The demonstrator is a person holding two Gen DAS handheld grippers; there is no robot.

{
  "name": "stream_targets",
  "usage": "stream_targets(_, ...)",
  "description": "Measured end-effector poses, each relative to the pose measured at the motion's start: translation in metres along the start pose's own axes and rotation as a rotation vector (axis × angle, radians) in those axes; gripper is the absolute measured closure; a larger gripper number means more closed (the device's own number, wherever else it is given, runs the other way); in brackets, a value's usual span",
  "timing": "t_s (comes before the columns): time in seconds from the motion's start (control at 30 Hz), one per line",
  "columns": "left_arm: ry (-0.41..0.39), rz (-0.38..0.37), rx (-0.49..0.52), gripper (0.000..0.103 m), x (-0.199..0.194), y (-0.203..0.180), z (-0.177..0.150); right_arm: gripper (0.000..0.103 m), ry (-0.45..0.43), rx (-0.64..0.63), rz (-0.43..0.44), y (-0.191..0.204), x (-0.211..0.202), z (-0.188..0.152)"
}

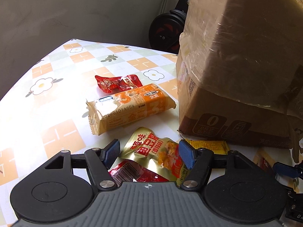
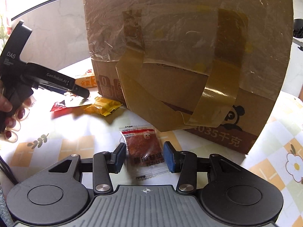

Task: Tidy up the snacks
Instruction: 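Close the left tool on the red sachets while the right tool grasps the brown pastry pack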

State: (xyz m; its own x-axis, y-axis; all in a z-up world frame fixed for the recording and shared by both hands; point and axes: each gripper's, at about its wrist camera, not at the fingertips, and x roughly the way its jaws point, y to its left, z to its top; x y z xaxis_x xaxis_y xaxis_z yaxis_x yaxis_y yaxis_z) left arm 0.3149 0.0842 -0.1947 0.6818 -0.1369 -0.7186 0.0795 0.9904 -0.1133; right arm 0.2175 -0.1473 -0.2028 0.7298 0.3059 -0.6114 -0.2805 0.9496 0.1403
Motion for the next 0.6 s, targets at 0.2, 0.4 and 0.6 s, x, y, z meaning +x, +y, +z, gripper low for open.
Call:
stream_targets(0.2,0.005,-0.006,0.027,0.031,-0.013,0.0,-0.016,0.063,-0.004,0.016,0.012,-0.003,-0.001,-0.001)
stream_targets(0.4,0.003,-0.019,0.065,0.032,-0.023,-0.001,-0.03,0.063,-0.005,0.022,0.018,-0.006,-0.002,-0.002)
stream_targets(0.6,0.008,-0.018,0.007,0.032,-0.025,0.008,-0.03,0.063,-0.006,0.023,0.016,-0.004,-0.002,-0.001)
